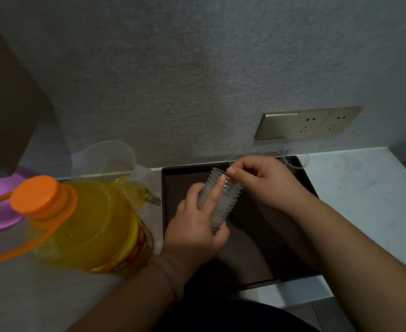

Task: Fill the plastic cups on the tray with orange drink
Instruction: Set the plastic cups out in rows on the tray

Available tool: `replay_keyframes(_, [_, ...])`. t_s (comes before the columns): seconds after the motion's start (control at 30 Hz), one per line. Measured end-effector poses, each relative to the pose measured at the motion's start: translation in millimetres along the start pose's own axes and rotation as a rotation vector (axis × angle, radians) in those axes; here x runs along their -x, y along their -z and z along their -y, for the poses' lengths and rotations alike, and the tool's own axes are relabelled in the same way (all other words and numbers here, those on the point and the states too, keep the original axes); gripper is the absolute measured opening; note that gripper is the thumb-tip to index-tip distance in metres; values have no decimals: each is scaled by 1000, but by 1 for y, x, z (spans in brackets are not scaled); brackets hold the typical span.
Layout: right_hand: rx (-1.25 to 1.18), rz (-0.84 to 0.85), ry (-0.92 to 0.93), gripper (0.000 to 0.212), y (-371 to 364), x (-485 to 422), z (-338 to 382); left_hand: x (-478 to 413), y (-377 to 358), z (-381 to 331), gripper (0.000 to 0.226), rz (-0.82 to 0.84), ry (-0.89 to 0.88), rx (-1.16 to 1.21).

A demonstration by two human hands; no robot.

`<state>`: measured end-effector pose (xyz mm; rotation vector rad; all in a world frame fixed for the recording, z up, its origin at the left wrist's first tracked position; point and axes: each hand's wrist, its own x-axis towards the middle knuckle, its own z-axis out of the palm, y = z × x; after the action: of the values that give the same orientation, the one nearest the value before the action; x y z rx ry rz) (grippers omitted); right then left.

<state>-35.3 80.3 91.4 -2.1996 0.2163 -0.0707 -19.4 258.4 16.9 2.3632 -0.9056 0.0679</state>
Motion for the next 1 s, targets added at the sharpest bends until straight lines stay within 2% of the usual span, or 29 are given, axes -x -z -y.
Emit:
replay_keyframes(0.07, [13,51,-5,9,0,4,3,4,2,1,92,3,-12,20])
replay_keyframes(0.13, [13,20,1,9,-1,10,7,7,6,1,90,3,-32,33])
replay_keyframes(0.37, [125,-384,121,11,0,15,23,13,15,3,92,-29,-30,71])
replay_keyframes(0.53, [203,-548,285,7,13,9,25,23,19,3,92,-64,-30,122])
replay_keyframes(0.63, [293,-473,383,8,15,-1,12,32,20,3,96,-157,-60,147])
replay_keyframes(0.77, [482,-289,468,4,5,-24,-15,36,17,4,90,-280,-106,20])
replay_keyframes(1.0, [701,-24,568,10,-19,-45,-55,26,11,1,90,-202,-29,7])
